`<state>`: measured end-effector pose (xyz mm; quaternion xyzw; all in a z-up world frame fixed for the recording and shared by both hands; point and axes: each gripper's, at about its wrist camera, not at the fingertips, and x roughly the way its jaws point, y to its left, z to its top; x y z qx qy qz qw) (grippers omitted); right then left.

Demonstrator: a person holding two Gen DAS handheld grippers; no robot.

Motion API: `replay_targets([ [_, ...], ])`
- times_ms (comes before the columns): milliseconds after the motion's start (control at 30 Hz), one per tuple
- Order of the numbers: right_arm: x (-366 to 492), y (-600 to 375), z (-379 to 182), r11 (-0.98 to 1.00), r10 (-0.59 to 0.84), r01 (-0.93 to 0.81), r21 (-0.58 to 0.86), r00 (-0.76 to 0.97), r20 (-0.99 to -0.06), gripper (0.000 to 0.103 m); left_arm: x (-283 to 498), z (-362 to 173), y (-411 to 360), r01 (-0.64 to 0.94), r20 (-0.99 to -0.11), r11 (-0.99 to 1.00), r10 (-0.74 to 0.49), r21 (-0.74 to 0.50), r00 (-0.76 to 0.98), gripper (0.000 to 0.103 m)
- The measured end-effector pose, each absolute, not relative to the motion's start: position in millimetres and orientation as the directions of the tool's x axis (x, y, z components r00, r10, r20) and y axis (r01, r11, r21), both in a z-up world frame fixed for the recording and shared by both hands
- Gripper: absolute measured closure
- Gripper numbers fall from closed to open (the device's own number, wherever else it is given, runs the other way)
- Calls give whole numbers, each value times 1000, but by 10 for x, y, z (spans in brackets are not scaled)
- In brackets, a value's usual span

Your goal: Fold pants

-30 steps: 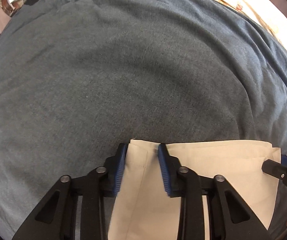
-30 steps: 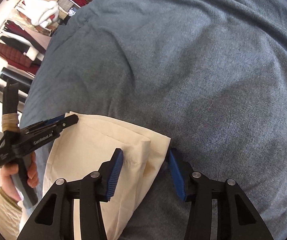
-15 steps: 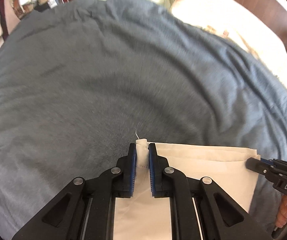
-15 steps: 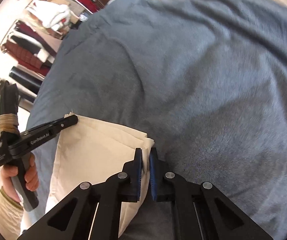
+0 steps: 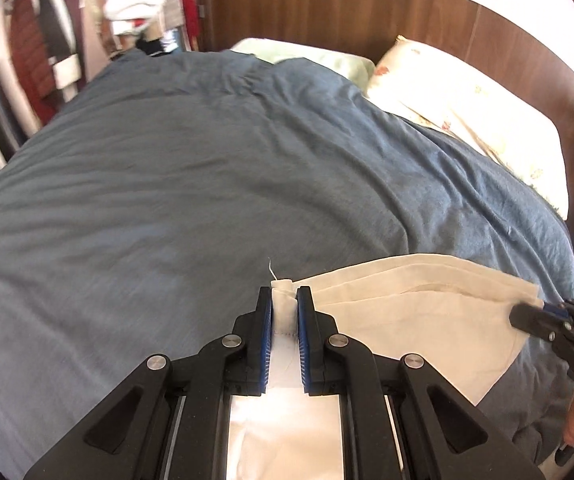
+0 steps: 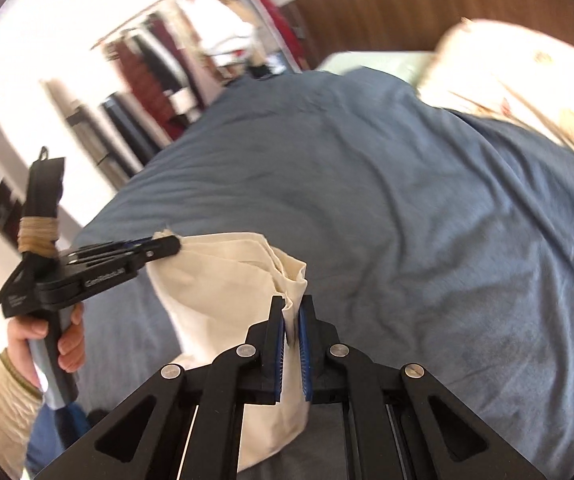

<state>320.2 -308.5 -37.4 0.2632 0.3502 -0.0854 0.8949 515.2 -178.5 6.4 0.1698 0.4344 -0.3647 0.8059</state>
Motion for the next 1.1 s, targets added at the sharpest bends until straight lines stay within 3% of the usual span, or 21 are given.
replay_targets([
  [333, 3099, -2170, -226, 910, 177, 141, 391, 721, -670, 95, 4813, -1, -822, 658, -833, 750, -407, -71, 375, 90],
  [800, 2845, -1186, -551, 954, 277, -71, 291, 579, -767, 95, 4404, -477, -3, 595, -889, 800, -324, -75, 323, 90],
  [967, 2739, -1044, -655, 952, 303, -135, 274, 528, -793, 95, 4189, -462, 146, 539, -905, 842, -235, -8, 354, 82],
  [1100, 2642, -965, -745, 944, 330, -193, 268, 483, -811, 94, 3952, -391, 304, 454, -903, 891, -203, -10, 379, 64],
])
